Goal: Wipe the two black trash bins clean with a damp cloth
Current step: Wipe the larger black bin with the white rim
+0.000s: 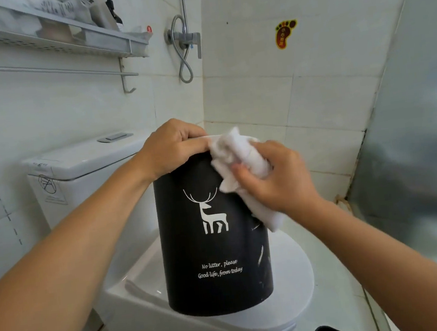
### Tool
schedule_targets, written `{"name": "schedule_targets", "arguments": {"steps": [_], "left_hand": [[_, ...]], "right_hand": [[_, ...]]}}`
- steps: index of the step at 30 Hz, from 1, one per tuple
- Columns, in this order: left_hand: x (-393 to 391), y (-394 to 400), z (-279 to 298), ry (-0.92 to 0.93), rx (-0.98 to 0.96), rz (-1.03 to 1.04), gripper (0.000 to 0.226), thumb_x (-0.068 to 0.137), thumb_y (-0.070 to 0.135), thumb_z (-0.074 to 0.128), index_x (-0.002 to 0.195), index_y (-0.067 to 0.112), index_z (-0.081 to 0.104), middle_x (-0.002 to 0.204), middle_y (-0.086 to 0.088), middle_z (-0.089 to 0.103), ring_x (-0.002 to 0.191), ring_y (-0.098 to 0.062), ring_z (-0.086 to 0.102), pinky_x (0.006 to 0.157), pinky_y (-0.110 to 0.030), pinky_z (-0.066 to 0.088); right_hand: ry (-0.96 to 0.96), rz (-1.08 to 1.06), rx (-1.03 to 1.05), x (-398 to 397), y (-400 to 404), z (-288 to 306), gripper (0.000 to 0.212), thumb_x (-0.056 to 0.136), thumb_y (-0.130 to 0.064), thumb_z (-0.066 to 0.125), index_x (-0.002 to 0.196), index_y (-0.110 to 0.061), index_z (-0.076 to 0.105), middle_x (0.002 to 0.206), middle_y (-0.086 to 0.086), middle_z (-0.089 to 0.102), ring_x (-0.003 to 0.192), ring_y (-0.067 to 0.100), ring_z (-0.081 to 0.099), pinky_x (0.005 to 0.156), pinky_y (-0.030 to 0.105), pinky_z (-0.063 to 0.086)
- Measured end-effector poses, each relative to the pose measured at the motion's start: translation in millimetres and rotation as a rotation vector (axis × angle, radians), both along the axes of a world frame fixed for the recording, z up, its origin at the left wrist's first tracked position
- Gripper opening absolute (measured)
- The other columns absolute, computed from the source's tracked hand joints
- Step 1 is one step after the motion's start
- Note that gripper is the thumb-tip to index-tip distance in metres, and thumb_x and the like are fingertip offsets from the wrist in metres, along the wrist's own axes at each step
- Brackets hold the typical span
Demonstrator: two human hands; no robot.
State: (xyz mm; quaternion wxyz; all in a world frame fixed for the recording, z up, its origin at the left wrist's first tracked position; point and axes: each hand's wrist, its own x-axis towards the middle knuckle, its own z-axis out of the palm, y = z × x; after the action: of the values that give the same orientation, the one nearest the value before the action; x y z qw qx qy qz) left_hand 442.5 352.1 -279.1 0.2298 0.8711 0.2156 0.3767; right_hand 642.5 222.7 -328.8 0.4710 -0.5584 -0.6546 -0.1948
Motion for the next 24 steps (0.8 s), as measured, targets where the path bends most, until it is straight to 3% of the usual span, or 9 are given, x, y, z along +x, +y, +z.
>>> {"name": "schedule_targets", "arguments": {"steps": [3, 8, 14, 19, 24], "left_hand": [[0.8, 0.3, -0.7, -0.008, 0.018, 0.028, 0.042, 0.081, 0.055, 0.057, 0.058, 0.021, 0.052, 0.059, 0.006, 0.04, 0.064, -0.017, 0.037, 0.069, -0.038, 0.03], [-3.8, 3.2, -2.3, -0.014, 0.023, 0.042, 0.043, 0.083, 0.049, 0.057, 0.058, 0.021, 0.037, 0.06, 0.007, 0.033, 0.063, -0.019, 0.032, 0.069, -0.039, 0.026], [-3.5, 2.3, -1.8, -0.011, 0.034, 0.049, 0.046, 0.084, 0.05, 0.057, 0.064, 0.013, 0.037, 0.064, 0.0, 0.034, 0.064, -0.019, 0.033, 0.069, -0.039, 0.027], [-8.7, 5.4, -4.8, -0.03, 0.016, 0.046, 0.043, 0.084, 0.047, 0.057, 0.061, 0.017, 0.036, 0.064, -0.002, 0.032, 0.064, -0.02, 0.032, 0.069, -0.039, 0.026], [-7.0, 3.9, -3.3, -0.024, 0.01, 0.057, 0.046, 0.084, 0.049, 0.057, 0.065, 0.009, 0.045, 0.068, -0.016, 0.038, 0.065, -0.02, 0.036, 0.069, -0.04, 0.029]], "right_hand": [[0.023, -0.018, 0.016, -4.3, -0.7, 1.5, 0.03, 0.081, -0.053, 0.066, 0.074, -0.026, 0.056, 0.069, -0.011, 0.052, 0.06, 0.014, 0.052, 0.054, 0.036, 0.046], [-0.184, 0.184, -0.097, -4.6, -26.5, -22.8, 0.021, 0.081, -0.051, 0.069, 0.085, -0.03, 0.07, 0.074, -0.011, 0.053, 0.061, 0.012, 0.053, 0.051, 0.036, 0.047], [0.108, -0.025, -0.034, 8.5, 3.0, -1.7, 0.038, 0.081, -0.053, 0.065, 0.07, -0.019, 0.055, 0.064, -0.005, 0.055, 0.06, 0.02, 0.055, 0.056, 0.043, 0.049], [-0.116, 0.207, -0.095, 0.4, -27.2, -37.0, 0.02, 0.082, -0.047, 0.069, 0.083, -0.027, 0.069, 0.074, -0.011, 0.055, 0.061, 0.012, 0.053, 0.053, 0.038, 0.048], [0.075, 0.001, -0.033, 9.8, 4.4, -4.7, 0.036, 0.081, -0.057, 0.063, 0.073, -0.022, 0.059, 0.068, -0.007, 0.057, 0.062, 0.017, 0.056, 0.058, 0.04, 0.05]]}}
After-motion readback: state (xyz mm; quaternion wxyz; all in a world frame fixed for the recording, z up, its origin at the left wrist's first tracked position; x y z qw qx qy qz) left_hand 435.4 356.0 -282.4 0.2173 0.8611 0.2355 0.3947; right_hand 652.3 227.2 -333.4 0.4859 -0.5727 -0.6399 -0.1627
